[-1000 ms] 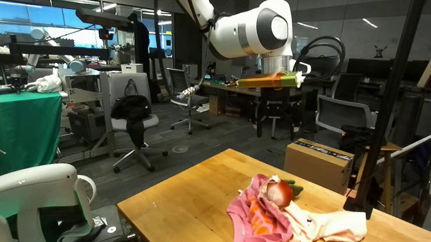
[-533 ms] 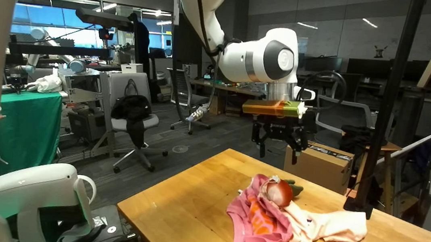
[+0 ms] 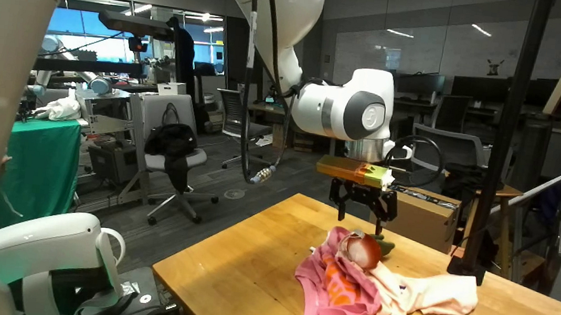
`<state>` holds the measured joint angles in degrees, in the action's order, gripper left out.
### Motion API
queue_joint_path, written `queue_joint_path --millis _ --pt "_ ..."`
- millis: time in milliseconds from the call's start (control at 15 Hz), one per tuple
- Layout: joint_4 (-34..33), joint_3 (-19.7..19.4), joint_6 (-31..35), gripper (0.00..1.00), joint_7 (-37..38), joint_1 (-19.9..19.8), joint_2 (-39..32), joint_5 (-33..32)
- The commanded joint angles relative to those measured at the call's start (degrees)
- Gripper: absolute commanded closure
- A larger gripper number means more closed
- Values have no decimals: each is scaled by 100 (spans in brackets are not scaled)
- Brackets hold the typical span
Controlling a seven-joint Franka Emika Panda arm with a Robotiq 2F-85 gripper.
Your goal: Move the radish and peach t-shirt to the right, move the pink t-shirt to the left, move the white rope backwards
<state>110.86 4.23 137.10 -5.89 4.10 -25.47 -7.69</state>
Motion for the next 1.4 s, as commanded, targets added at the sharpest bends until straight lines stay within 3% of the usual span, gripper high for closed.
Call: queue_joint_path --millis 0,533,1333 --pt "-131 -28 382 0 114 -16 -230 159" --pt "-252 -388 1039 0 607 119 -716 -85" --pt "-319 -372 1241 0 836 211 -867 17"
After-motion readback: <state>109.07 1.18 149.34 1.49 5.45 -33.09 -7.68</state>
